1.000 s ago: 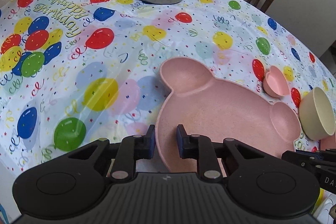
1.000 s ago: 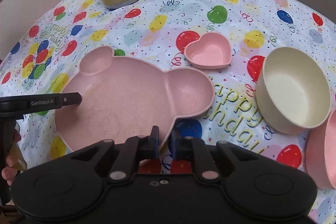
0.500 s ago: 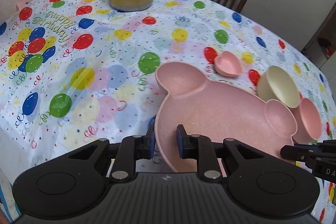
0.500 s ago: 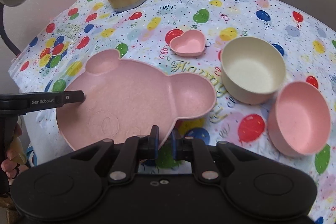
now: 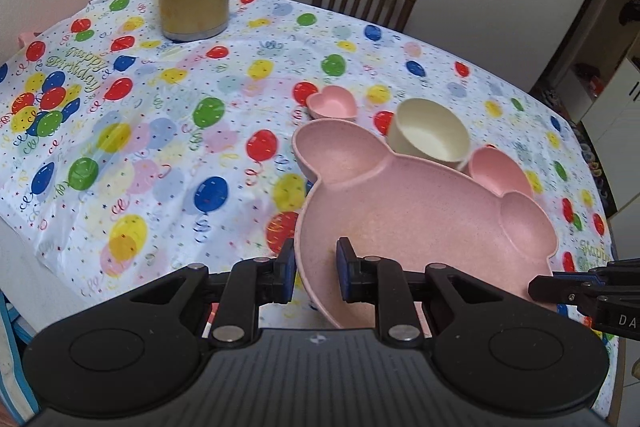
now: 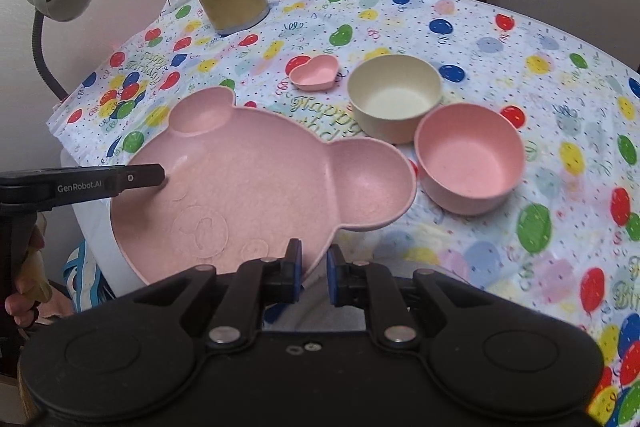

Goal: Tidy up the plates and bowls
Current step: 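Carry the pink bear-shaped plate over the stacked white plates with both grippers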

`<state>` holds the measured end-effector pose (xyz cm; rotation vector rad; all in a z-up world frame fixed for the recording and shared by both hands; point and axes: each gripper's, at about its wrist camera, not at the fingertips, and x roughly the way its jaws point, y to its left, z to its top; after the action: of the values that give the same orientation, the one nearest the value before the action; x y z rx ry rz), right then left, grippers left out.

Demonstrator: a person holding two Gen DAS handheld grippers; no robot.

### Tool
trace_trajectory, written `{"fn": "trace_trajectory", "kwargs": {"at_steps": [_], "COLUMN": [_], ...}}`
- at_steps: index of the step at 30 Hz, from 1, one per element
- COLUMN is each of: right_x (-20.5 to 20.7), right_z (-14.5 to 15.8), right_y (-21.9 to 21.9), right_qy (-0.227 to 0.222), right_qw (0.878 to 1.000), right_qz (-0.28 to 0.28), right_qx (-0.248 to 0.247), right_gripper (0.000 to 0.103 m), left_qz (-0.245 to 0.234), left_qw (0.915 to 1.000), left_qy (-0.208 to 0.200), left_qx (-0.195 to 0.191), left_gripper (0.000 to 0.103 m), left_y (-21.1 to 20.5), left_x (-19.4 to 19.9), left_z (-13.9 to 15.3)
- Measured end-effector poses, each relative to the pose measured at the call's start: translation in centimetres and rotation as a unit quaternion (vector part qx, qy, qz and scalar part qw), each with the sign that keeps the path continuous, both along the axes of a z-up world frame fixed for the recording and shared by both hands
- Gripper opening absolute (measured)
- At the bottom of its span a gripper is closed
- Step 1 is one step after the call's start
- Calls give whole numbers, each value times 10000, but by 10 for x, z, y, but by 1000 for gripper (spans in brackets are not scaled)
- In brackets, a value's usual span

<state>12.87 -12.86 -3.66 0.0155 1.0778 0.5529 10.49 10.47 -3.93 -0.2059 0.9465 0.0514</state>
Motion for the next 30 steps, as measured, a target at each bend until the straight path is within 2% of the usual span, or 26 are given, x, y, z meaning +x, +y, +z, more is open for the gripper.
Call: {"fn": "trace_trajectory", "kwargs": {"at_steps": [13, 22, 30], "right_x": [-41, -59, -68], "right_z": [13, 8, -5], "right_y": [-71, -109, -133], "right_qy": [-153, -175, -102], "right_qw": [9998, 9995, 9985], "right_qz": [-121, -248, -508], "right_qx": [-17, -66, -167], "right_gripper": [12, 12, 12], "left_qz": [-374, -664, -870], "left_qw": [9993, 9977, 9960], "left_qy": [-65, 31, 168], "left_qx": [-76, -154, -61], "left_gripper": [20, 20, 20], "left_y": [-64, -100, -125], "left_x": [-32, -40, -35], "left_z": [8, -5, -21]}}
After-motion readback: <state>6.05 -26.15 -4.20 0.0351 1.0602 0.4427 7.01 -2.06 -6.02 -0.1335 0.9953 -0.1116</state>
